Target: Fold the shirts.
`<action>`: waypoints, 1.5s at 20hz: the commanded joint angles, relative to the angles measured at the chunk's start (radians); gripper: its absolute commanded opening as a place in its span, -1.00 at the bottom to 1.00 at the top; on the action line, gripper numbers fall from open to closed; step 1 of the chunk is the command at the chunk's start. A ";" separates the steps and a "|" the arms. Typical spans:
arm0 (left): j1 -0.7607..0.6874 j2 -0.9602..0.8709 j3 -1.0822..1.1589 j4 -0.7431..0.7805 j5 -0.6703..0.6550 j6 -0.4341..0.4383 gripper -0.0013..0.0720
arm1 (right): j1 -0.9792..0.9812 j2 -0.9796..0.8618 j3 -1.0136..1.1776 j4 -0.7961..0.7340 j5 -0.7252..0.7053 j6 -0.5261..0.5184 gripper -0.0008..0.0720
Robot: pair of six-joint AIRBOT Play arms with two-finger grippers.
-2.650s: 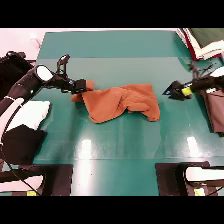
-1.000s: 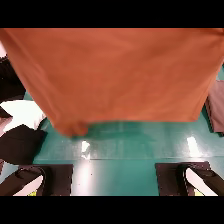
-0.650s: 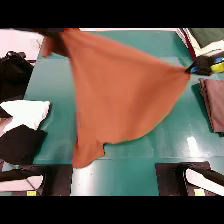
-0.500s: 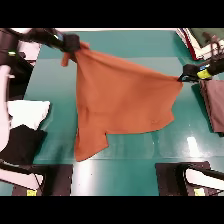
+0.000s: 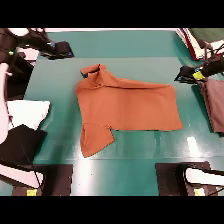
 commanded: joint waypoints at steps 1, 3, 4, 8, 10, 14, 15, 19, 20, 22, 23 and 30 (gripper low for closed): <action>0.064 0.143 -0.169 0.003 -0.083 0.011 0.53 | -0.028 0.071 0.006 0.003 0.034 -0.040 -0.05; 0.062 0.262 -0.407 -0.001 -0.058 0.024 0.53 | -0.028 0.117 0.006 0.002 0.032 -0.048 -0.05; 0.061 0.322 -0.537 -0.014 -0.028 0.024 0.53 | -0.028 0.136 0.006 0.002 0.031 -0.048 -0.05; 0.061 0.517 -1.024 -0.063 0.099 0.051 0.53 | -0.022 0.163 0.006 0.003 0.033 -0.048 -0.05; 0.061 0.546 -1.184 -0.155 0.130 0.106 0.53 | -0.010 0.162 0.006 0.002 0.033 -0.048 -0.05; 0.019 0.546 -1.336 -0.274 0.238 0.163 0.53 | 0.022 0.162 0.006 0.002 0.037 -0.048 -0.05; -0.015 0.546 -1.344 -0.274 0.266 0.162 0.53 | 0.028 0.162 0.006 0.002 0.037 -0.048 -0.05; -0.110 0.532 -1.344 -0.272 0.362 0.142 0.02 | 0.027 0.162 0.006 0.002 0.049 -0.048 -0.05; -0.119 0.523 -1.344 -0.275 0.369 0.134 0.01 | 0.027 0.162 0.006 0.002 0.057 -0.048 -0.05; -0.137 0.506 -1.344 -0.274 0.372 0.126 0.02 | 0.027 0.162 0.006 0.002 0.060 -0.048 -0.05; -0.151 0.500 -1.344 -0.278 0.378 0.126 0.02 | 0.027 0.162 0.006 0.002 0.059 -0.048 -0.05; -0.192 0.488 -1.316 -0.230 0.417 0.056 -0.90 | 0.012 0.162 0.006 -0.007 0.120 -0.055 -0.05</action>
